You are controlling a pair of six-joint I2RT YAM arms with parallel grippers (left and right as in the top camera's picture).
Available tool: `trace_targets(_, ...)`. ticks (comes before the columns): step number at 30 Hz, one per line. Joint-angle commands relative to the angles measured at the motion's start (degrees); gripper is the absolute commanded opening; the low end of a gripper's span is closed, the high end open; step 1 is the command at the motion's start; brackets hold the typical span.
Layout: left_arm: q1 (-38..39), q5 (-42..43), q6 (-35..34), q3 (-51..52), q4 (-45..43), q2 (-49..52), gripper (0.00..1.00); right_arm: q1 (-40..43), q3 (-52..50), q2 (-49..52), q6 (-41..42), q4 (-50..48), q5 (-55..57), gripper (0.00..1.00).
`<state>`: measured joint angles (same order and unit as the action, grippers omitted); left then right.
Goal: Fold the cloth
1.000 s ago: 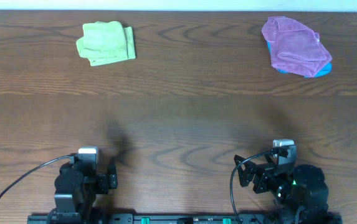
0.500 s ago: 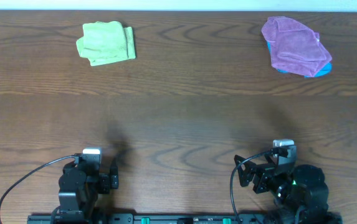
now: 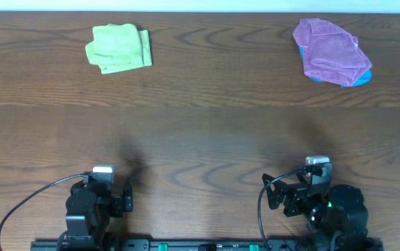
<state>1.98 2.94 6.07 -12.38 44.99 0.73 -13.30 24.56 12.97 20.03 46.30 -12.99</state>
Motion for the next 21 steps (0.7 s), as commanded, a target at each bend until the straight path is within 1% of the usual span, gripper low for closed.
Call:
trace_targets(1, -0.24, -0.39, 0.76, 2.12, 1.49, -0.52, 0.95, 0.74, -0.17, -0.31, 0.74, 0.00, 0.61, 0.99)
trace_targets(4, -0.24, -0.39, 0.76, 2.12, 1.49, -0.52, 0.96, 0.81, -0.17, -0.33, 0.57, 0.11, 1.66, 0.99)
trace_targets(10, -0.24, -0.39, 0.79, 2.12, 1.49, -0.52, 0.95, 3.65, -0.85, -1.31, 1.05, -0.44, 14.84, 0.99)
trace_targets(12, -0.24, -0.39, 0.76, 2.12, 1.49, -0.52, 0.95, 4.52, -1.66, -2.38, -1.99, -0.44, 17.77, 0.99)
trace_targets(13, -0.24, -0.39, 0.76, 2.10, 1.49, -0.52, 0.95, 5.11, -2.34, -3.39, -5.03, -0.44, 17.97, 0.99)
trace_targets(15, -0.24, -0.39, 0.79, 2.12, 1.49, -0.52, 0.95, 6.27, -3.80, -5.22, -7.98, -0.44, 17.92, 0.99)
trace_targets(18, -0.24, -0.39, 0.76, 2.12, 1.49, -0.52, 0.95, 8.66, -6.82, -8.74, -10.86, -0.44, 17.92, 0.99)
trace_targets(21, -0.24, -0.39, 0.76, 2.12, 1.49, -0.52, 0.95, 10.84, -8.72, -10.84, -11.63, -0.42, 17.62, 0.99)
